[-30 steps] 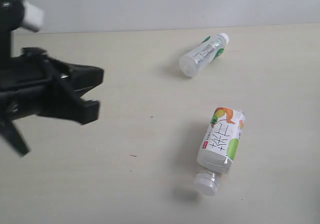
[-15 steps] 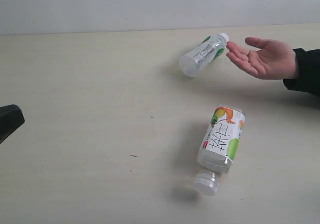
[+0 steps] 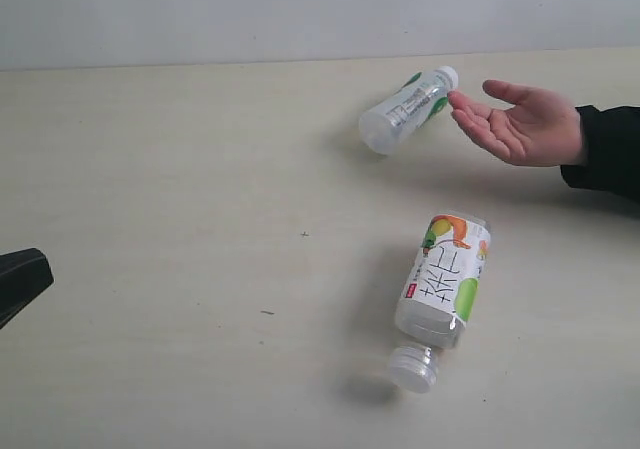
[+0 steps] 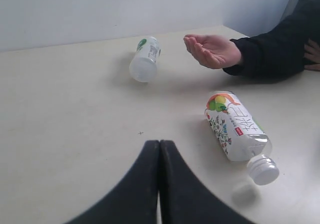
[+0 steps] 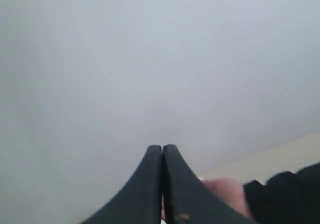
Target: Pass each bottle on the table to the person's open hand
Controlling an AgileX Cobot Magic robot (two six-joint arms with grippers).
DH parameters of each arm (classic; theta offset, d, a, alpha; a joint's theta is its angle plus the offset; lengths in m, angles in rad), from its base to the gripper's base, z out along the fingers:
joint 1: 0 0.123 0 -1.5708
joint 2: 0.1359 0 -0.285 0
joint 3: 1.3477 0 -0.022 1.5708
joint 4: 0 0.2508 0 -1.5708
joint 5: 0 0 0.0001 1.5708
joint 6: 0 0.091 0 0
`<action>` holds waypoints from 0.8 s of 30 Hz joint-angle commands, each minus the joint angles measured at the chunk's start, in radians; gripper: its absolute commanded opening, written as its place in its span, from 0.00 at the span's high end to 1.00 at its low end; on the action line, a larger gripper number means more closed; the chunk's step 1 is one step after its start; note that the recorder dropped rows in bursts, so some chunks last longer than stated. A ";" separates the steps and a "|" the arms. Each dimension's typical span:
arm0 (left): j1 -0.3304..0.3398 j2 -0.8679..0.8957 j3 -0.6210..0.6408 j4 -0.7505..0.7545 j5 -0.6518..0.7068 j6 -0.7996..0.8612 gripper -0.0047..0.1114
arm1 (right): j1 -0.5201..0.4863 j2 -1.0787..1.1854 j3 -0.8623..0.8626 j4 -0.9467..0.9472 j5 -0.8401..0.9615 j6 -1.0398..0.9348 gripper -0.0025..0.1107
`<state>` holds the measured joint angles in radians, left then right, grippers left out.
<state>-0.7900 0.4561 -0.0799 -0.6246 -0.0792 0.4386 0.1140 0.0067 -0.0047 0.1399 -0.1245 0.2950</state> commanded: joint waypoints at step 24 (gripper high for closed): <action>0.000 -0.001 0.003 -0.008 -0.005 -0.002 0.96 | 0.018 1.343 -1.270 0.004 1.346 -0.141 0.98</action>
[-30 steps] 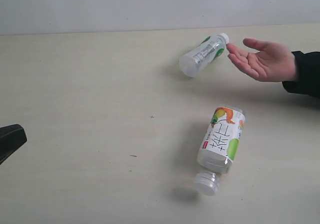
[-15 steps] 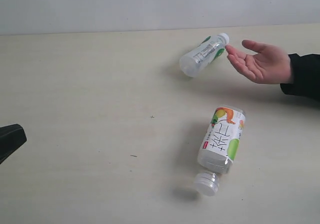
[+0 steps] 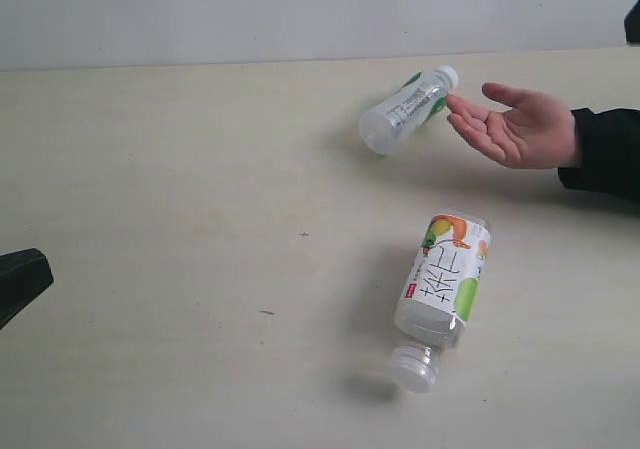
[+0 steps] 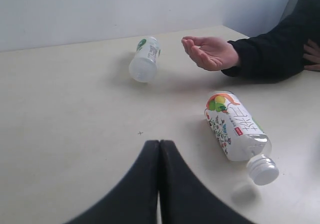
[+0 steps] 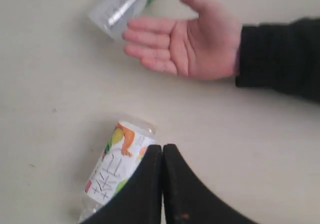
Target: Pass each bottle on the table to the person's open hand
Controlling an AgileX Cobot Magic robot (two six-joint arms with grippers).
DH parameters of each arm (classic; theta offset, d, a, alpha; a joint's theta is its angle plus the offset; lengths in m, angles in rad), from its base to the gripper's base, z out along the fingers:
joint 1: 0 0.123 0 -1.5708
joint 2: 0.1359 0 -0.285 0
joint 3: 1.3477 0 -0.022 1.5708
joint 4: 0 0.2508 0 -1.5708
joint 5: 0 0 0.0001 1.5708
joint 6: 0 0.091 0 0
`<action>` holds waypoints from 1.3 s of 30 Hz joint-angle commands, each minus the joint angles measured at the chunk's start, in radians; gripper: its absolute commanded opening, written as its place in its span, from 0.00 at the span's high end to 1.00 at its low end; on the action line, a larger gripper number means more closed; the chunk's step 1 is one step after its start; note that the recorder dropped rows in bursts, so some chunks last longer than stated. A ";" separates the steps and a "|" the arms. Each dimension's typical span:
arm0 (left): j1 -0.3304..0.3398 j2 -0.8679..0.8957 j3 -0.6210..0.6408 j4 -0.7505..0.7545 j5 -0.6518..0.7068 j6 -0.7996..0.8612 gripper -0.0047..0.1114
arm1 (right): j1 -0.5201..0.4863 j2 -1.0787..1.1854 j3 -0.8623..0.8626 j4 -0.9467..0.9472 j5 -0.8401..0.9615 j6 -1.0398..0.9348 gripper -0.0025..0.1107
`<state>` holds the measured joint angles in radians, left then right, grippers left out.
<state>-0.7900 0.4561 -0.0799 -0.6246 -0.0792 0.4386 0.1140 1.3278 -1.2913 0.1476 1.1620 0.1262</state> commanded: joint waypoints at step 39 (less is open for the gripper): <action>0.000 -0.001 0.003 -0.008 -0.005 -0.002 0.96 | 0.368 0.443 0.240 -0.100 -0.335 0.674 0.24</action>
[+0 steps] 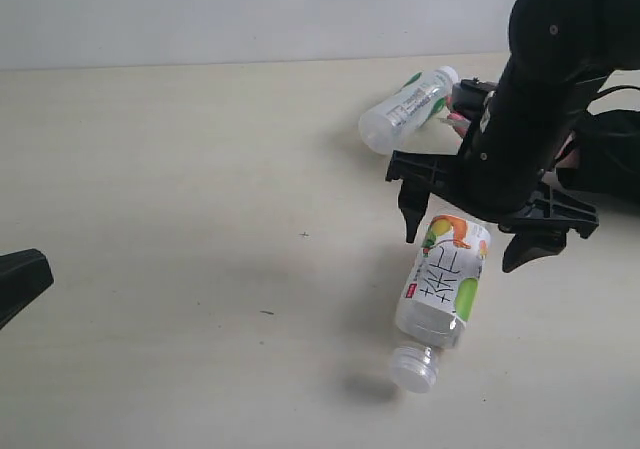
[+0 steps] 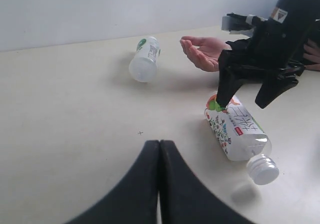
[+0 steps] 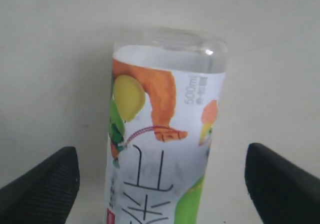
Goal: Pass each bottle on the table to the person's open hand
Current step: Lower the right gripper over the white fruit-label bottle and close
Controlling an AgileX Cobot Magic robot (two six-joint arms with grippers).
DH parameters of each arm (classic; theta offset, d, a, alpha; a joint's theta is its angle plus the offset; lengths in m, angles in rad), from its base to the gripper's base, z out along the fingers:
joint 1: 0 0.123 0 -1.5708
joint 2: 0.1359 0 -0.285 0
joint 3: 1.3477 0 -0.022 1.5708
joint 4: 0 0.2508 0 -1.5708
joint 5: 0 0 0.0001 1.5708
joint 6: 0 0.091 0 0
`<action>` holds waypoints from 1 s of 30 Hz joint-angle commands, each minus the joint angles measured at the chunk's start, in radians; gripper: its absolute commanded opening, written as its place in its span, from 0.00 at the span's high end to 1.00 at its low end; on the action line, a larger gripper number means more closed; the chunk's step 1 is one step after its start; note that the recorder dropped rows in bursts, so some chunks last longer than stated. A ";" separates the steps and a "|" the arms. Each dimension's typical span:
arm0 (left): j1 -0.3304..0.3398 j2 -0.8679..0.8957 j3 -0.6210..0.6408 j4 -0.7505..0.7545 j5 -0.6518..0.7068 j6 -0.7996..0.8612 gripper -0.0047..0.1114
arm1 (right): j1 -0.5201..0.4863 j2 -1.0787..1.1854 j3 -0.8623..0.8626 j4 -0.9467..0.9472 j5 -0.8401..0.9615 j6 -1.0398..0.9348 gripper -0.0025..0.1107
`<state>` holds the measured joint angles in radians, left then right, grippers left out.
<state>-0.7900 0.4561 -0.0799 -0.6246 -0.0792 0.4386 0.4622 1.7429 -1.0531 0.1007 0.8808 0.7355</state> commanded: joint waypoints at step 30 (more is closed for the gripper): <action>0.000 -0.001 0.003 -0.008 -0.005 -0.002 0.96 | 0.031 0.014 -0.073 -0.122 0.059 -0.079 0.98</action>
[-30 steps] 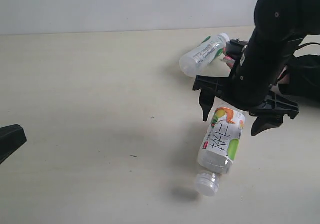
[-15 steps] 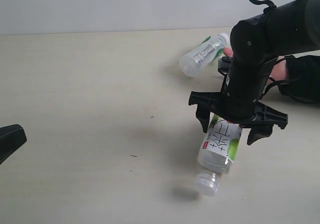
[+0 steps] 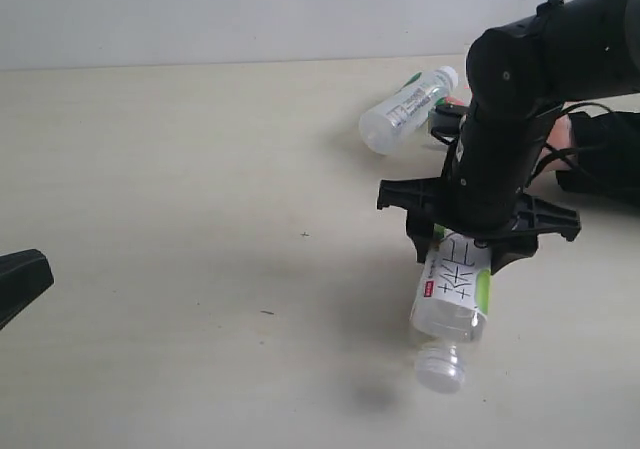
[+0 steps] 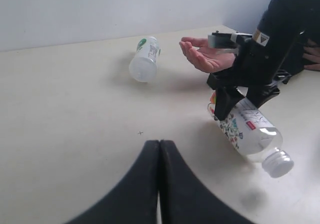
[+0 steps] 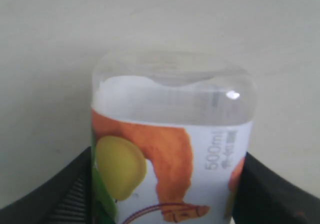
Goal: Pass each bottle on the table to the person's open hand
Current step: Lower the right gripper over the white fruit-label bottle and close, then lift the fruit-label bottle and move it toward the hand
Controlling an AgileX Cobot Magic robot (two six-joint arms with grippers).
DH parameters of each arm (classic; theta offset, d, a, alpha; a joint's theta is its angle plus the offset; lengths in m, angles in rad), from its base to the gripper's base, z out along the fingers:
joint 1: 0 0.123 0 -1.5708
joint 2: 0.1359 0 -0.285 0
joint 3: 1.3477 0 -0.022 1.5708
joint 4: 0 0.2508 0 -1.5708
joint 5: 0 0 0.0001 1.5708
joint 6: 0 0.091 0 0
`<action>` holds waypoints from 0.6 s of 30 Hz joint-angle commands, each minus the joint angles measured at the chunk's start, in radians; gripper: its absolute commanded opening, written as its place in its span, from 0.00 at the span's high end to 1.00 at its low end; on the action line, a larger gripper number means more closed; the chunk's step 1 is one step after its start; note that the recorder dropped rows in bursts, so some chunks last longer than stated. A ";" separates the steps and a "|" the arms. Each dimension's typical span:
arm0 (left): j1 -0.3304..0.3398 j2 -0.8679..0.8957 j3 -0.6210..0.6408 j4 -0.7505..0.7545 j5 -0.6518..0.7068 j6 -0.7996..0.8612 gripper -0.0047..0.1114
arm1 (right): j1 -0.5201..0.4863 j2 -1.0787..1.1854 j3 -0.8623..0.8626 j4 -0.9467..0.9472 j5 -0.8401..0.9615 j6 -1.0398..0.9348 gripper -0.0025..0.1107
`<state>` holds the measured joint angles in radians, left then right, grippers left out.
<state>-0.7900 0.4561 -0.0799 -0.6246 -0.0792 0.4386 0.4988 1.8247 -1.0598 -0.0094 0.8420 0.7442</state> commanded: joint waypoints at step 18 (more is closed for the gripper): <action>0.000 -0.001 0.003 -0.008 -0.005 -0.002 0.96 | -0.313 -0.121 -0.557 0.009 0.379 -0.596 0.98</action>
<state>-0.7900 0.4561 -0.0799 -0.6246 -0.0772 0.4386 0.2381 1.7047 -1.5851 0.0000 1.2107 0.2300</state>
